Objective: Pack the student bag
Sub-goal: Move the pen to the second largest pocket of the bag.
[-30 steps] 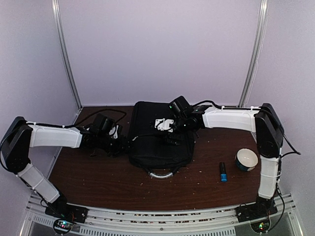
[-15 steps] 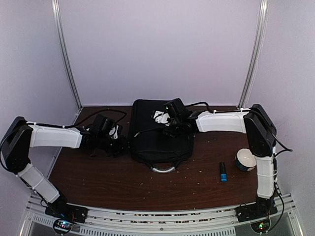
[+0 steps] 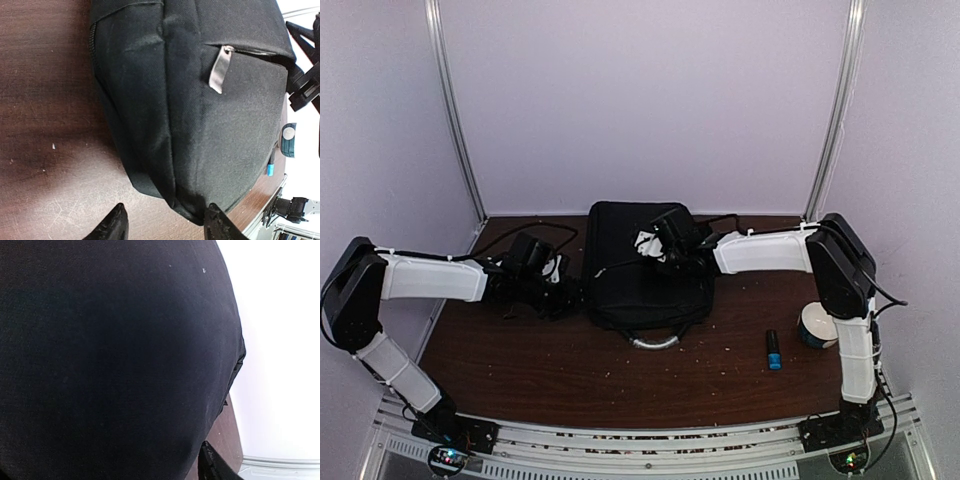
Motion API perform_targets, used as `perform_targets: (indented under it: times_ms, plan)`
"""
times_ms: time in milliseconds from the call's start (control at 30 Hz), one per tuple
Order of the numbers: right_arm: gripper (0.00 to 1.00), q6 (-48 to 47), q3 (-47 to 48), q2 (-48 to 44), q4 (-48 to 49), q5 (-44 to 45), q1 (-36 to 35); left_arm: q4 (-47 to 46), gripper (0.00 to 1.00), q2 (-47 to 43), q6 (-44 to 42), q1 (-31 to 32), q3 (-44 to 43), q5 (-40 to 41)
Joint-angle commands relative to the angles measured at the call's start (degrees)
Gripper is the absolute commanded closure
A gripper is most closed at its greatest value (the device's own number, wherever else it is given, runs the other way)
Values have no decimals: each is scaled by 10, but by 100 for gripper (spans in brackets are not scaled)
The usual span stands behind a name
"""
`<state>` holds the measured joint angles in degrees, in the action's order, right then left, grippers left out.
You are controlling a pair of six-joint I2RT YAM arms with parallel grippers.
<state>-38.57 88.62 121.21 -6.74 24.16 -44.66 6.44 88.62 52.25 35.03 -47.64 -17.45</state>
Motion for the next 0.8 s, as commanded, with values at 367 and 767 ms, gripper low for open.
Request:
perform_targets:
  times_ms: [367, 767]
  plan:
    - [68, -2, -28, -61, 13, -23, -26, -20, 47, 9, -18, -3, -6, -7]
    - [67, -3, 15, -29, 2, -48, -37, -9, 47, -3, -29, -3, -1, 0]
